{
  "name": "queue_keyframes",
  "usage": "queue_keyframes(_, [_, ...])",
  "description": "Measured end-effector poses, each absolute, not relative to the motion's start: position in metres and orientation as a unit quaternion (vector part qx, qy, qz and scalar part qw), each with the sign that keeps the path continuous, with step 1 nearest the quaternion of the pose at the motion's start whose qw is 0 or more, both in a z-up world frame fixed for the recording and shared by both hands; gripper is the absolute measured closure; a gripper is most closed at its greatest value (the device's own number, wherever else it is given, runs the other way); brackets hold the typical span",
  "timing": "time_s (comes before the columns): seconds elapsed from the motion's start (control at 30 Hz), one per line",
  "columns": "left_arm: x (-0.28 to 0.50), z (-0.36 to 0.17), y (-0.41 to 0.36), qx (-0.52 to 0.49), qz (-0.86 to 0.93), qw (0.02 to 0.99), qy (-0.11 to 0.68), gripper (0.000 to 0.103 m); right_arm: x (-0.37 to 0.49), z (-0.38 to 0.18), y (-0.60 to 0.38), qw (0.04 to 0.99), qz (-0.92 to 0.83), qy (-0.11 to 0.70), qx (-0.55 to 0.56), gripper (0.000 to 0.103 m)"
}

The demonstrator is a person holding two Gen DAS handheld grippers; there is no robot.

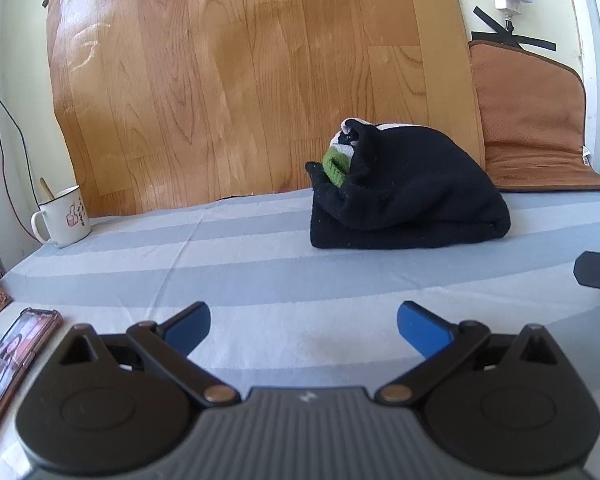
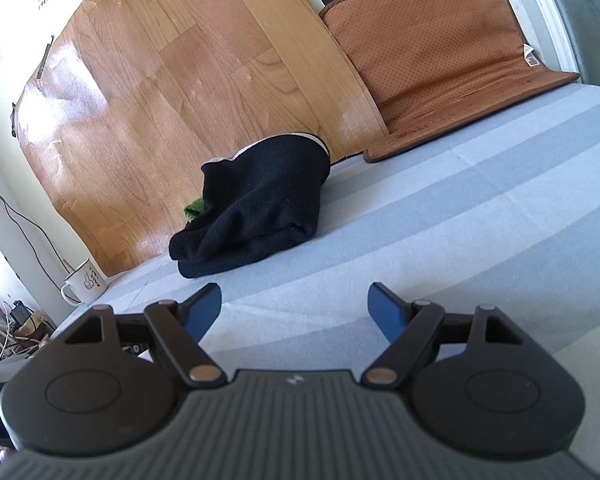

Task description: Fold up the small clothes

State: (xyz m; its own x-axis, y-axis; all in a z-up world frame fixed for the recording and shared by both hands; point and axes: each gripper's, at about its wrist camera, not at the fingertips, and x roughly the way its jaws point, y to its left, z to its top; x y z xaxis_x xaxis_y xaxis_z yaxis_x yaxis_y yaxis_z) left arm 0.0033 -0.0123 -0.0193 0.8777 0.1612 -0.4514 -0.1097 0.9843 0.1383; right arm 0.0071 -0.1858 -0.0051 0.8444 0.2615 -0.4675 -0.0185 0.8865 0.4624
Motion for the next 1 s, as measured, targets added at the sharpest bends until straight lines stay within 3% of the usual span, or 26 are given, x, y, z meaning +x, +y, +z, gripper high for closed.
queue_keyframes(1.0, [0.0038,-0.0186,-0.0110,0.038,0.059,0.966,0.251,0.000,0.0079,-0.0055,-0.1866,0.933,0.076,0.270,0.226,0.021])
